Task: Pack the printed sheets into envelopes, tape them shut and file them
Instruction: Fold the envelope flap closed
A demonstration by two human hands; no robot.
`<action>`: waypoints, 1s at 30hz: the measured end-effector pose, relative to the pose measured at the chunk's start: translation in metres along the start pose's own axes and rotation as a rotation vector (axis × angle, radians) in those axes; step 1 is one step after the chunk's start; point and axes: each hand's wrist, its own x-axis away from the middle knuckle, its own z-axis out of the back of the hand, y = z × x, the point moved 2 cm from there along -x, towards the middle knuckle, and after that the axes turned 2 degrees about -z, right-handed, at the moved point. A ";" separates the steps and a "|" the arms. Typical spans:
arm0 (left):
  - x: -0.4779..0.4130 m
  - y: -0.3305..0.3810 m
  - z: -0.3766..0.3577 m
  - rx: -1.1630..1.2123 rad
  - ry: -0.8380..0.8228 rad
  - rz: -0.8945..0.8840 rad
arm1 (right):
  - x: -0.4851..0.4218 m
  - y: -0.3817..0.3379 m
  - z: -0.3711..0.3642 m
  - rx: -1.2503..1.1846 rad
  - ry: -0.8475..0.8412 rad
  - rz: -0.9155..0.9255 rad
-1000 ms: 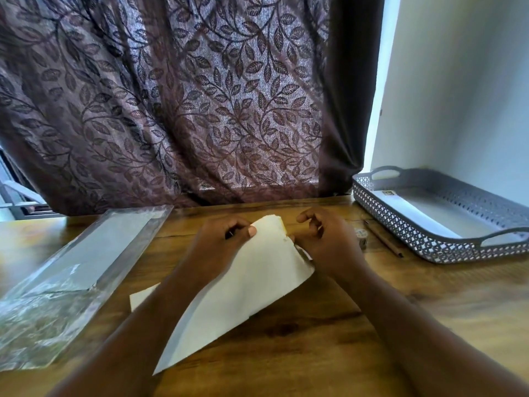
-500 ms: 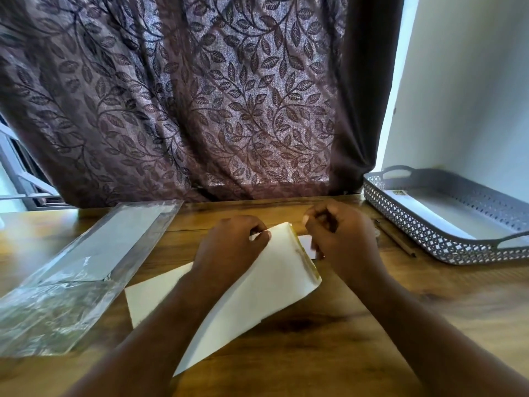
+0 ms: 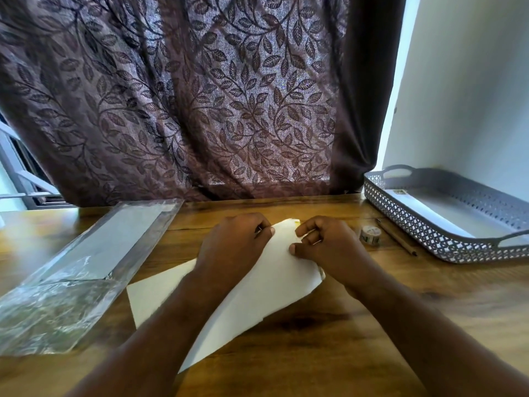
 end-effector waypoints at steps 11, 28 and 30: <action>0.000 0.001 -0.002 -0.007 -0.018 -0.050 | 0.002 0.000 0.010 -0.485 -0.525 -0.300; 0.010 0.007 -0.002 -0.311 0.052 -0.493 | -0.006 0.004 0.015 -0.817 -0.551 -0.256; 0.010 0.003 -0.002 -0.338 0.030 -0.502 | -0.007 0.003 0.017 -0.851 -0.525 -0.226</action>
